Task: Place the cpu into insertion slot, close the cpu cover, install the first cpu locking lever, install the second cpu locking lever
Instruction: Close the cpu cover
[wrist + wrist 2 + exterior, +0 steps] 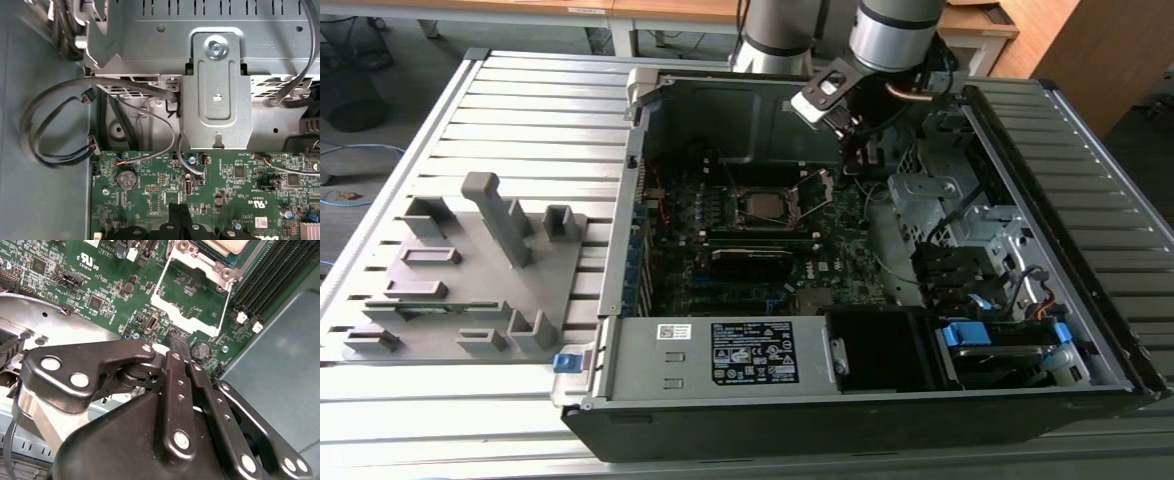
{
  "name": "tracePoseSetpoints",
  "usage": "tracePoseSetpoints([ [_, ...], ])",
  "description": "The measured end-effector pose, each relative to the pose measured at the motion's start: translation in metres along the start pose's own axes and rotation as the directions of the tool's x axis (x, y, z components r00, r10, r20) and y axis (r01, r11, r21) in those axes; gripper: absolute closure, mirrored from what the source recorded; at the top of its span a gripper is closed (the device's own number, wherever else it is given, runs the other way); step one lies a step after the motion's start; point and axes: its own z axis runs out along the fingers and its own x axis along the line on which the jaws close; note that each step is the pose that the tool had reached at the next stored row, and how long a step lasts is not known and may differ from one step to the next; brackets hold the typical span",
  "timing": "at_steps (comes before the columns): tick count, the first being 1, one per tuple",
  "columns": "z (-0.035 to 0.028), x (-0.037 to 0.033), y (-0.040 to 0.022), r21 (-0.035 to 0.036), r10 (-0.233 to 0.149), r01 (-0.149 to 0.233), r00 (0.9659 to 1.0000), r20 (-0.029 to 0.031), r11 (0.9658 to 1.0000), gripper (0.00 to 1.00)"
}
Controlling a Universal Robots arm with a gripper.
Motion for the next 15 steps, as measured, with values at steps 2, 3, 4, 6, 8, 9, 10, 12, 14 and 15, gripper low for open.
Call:
tracePoseSetpoints([
  [2, 0.0028, 0.0, 0.0002, 0.0007, 0.0, 0.0, 1.0, 0.0034, 1.0, 0.89],
  [3, 0.0043, 0.0, 0.0002, 0.001, 0.0, 0.0, 1.0, 0.0047, 1.0, 0.89],
  [4, 0.006, 0.0, 0.0003, 0.0014, 0.0, 0.0, 1.0, 0.0059, 1.0, 0.89],
  [6, 0.0081, 0.0, 0.0002, 0.0021, 0.0, 0.0, 1.0, 0.008, 1.0, 0.89],
  [8, 0.0082, 0.0, 0.0002, 0.0021, 0.0, 0.0, 1.0, 0.0082, 1.0, 0.89],
  [9, 0.0082, 0.0, 0.0002, 0.0021, 0.0, 0.0, 1.0, 0.0083, 1.0, 0.89],
  [10, 0.0082, 0.0, 0.0002, 0.0021, 0.0, 0.0, 1.0, 0.0082, 1.0, 0.89],
  [12, 0.0083, 0.0, 0.0002, 0.0021, 0.0, 0.0, 1.0, 0.008, 1.0, 0.89],
  [14, 0.0085, 0.0, -0.0008, 0.0021, 0.0, 0.0, 1.0, 0.0078, 1.0, 0.89],
  [15, 0.0086, 0.0, -0.0021, 0.002, 0.0, 0.0, 1.0, 0.0077, 1.0, 0.89],
])
